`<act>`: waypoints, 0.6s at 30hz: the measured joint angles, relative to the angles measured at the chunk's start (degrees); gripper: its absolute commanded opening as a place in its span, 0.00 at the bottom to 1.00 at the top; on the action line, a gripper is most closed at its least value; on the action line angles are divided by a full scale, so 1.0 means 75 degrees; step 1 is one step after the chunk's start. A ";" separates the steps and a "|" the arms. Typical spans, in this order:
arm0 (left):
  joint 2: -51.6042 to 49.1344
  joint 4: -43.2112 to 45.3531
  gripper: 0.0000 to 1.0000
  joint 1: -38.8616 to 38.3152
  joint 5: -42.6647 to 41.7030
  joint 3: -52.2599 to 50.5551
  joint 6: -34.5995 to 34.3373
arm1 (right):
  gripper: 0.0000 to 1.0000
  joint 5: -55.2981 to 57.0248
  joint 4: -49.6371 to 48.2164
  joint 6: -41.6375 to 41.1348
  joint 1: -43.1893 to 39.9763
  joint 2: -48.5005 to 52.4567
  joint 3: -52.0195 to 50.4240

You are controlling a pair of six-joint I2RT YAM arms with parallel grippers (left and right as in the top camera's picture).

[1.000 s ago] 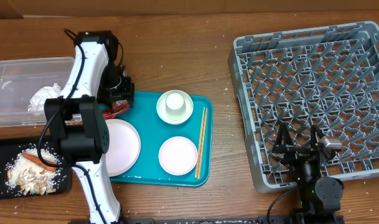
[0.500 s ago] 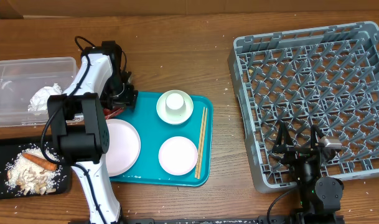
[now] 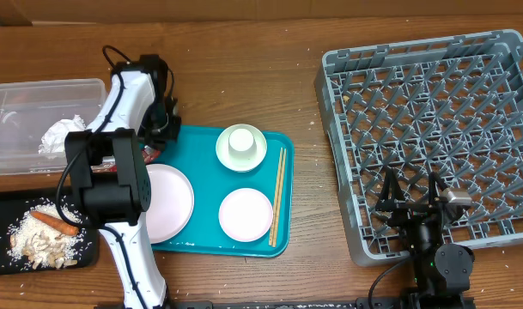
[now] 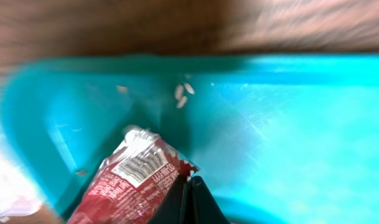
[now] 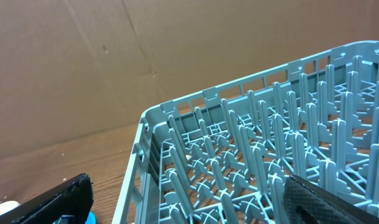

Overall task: Sort waste into correct bins and load items into the dishwasher
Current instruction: 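Grasp the red snack wrapper with the left gripper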

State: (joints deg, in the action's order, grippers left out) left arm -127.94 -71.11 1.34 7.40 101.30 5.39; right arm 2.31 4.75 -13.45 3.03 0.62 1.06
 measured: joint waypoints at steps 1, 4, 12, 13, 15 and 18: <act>0.0000 -0.0076 0.04 0.0000 0.0017 0.0181 -0.0041 | 1.00 0.0003 0.0000 -0.0006 0.0000 0.0000 0.0000; 0.0000 -0.0463 0.04 0.0000 0.0032 0.1282 -0.0187 | 1.00 0.0000 0.0006 -0.0003 0.0000 0.0000 0.0000; 0.0003 -0.0851 0.04 0.0041 0.0061 0.4619 -0.0621 | 1.00 0.0003 0.0009 -0.0003 0.0000 0.0000 0.0000; 0.0003 -0.0833 0.04 0.0055 0.0134 0.4803 -0.0691 | 1.00 0.0003 0.0009 -0.0003 0.0000 0.0000 0.0000; 0.0003 -0.0761 0.04 0.0131 0.0431 0.5117 -0.0976 | 1.00 0.0003 0.0006 -0.0003 0.0000 0.0000 0.0000; 0.0003 -0.0723 0.04 0.0475 0.1090 0.5301 -0.1781 | 1.00 0.0003 0.0006 0.0000 0.0000 0.0000 0.0000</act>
State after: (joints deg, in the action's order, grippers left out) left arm -127.92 -76.53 4.91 15.57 141.05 -7.97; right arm 2.33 4.80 -13.45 3.03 0.62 1.06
